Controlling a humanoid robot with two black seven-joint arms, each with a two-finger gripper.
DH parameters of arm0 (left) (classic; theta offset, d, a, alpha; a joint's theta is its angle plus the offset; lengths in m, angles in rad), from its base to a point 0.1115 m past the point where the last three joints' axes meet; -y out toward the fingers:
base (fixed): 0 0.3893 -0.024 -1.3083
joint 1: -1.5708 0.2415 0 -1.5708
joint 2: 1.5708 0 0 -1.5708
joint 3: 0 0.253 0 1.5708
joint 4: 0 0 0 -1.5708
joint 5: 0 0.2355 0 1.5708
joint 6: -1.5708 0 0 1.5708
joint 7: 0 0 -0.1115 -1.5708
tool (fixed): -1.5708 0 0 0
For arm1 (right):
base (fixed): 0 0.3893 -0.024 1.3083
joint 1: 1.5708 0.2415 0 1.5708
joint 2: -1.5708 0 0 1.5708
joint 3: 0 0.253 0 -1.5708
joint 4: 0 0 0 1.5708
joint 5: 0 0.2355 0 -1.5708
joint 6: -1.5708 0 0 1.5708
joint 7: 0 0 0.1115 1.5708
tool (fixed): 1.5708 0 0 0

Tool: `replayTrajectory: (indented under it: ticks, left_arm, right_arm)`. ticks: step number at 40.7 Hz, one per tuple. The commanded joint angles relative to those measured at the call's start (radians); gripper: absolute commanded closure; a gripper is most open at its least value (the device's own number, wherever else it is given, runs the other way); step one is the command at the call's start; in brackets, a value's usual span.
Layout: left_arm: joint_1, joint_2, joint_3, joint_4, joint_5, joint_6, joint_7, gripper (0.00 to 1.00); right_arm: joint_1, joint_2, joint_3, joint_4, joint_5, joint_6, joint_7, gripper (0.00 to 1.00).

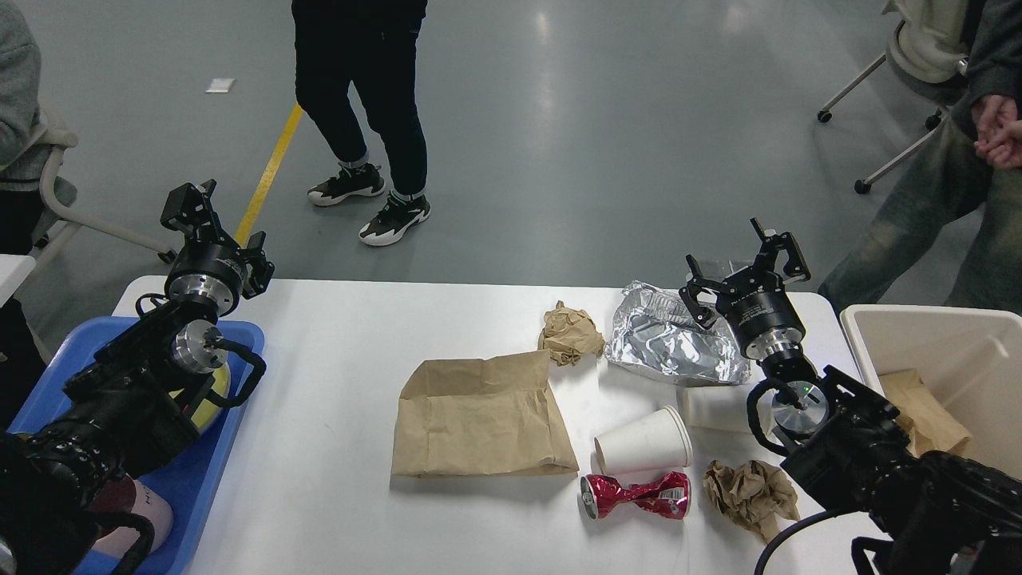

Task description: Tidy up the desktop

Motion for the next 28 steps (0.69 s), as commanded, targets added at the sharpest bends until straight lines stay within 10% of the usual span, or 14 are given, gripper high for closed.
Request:
replayTrajectory:
  ticks: [1, 7, 14, 28]
  left_arm:
    - [0.008, -0.005, -0.006, 0.0, -0.006, -0.001, -0.005, 0.02]
    - [0.018, -0.013, -0.007, -0.001, -0.007, -0.029, -0.095, 0.02]
    - [0.045, -0.032, -0.004, -0.006, -0.003, -0.044, -0.336, 0.02]
    - [0.026, -0.021, 0.01, -0.001, -0.017, -0.029, -0.315, 0.02]
  right_arm:
    - [0.0, 0.0, 0.0, 0.0, 0.0, 0.0, 0.0, 0.0]
    - [0.0, 0.0, 0.0, 0.0, 0.0, -0.001, 0.0, 0.0]
    - [0.0, 0.0, 0.0, 0.0, 0.0, -0.001, 0.0, 0.0]
    - [0.0, 0.0, 0.0, 0.0, 0.0, -0.001, 0.0, 0.0]
